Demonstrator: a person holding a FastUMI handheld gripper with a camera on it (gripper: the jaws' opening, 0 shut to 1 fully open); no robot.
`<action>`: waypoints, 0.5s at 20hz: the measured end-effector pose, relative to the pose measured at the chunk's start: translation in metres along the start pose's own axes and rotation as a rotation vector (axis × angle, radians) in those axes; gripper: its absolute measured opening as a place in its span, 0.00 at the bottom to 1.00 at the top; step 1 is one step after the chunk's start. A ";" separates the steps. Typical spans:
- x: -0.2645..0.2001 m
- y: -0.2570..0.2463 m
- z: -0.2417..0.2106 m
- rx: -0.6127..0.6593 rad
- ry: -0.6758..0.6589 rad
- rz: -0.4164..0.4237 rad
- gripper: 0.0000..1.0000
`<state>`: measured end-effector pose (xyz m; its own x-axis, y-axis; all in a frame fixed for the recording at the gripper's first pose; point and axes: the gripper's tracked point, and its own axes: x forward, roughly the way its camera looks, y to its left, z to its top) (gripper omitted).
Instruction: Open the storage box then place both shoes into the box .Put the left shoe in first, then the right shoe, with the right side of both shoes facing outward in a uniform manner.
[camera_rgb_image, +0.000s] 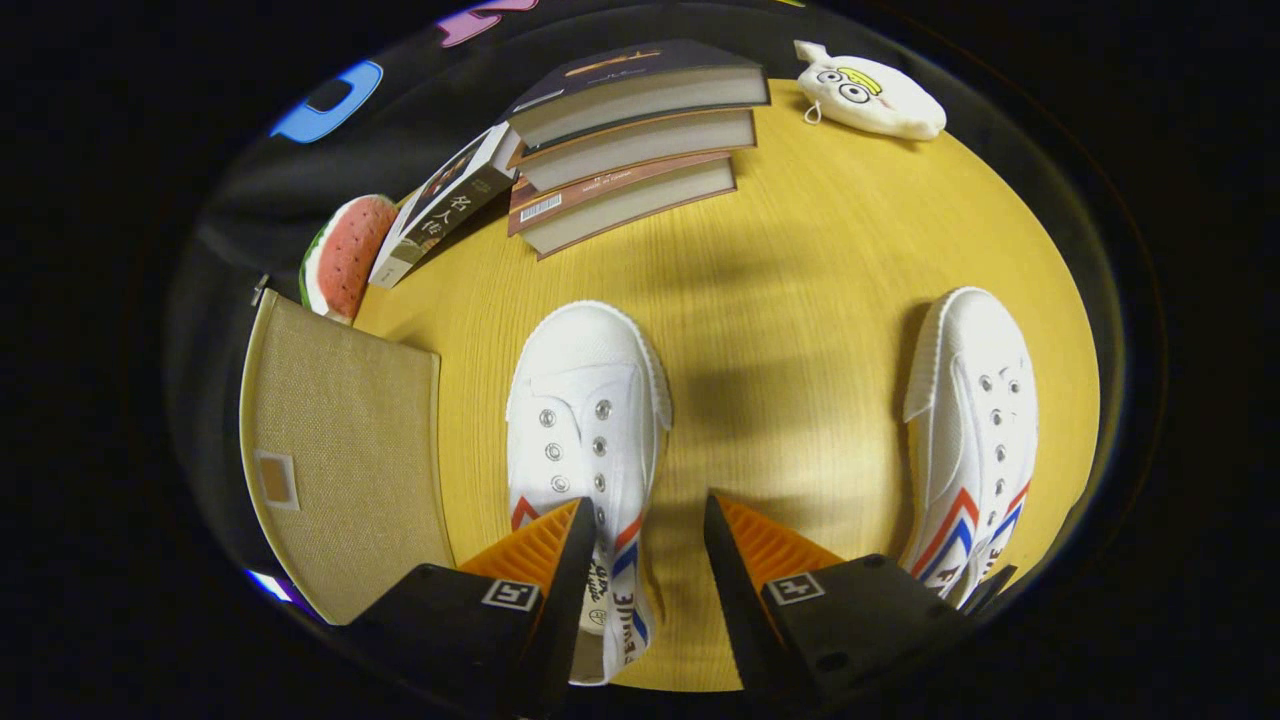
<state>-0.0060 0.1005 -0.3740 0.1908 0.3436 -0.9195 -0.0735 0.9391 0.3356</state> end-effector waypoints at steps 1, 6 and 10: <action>0.000 0.003 -0.001 0.046 0.012 0.009 0.49; 0.000 0.000 0.001 0.133 0.010 0.063 0.19; -0.004 0.001 -0.003 0.157 0.032 0.099 0.05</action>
<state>-0.0100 0.1001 -0.3711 0.1587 0.4365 -0.8856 0.0641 0.8905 0.4504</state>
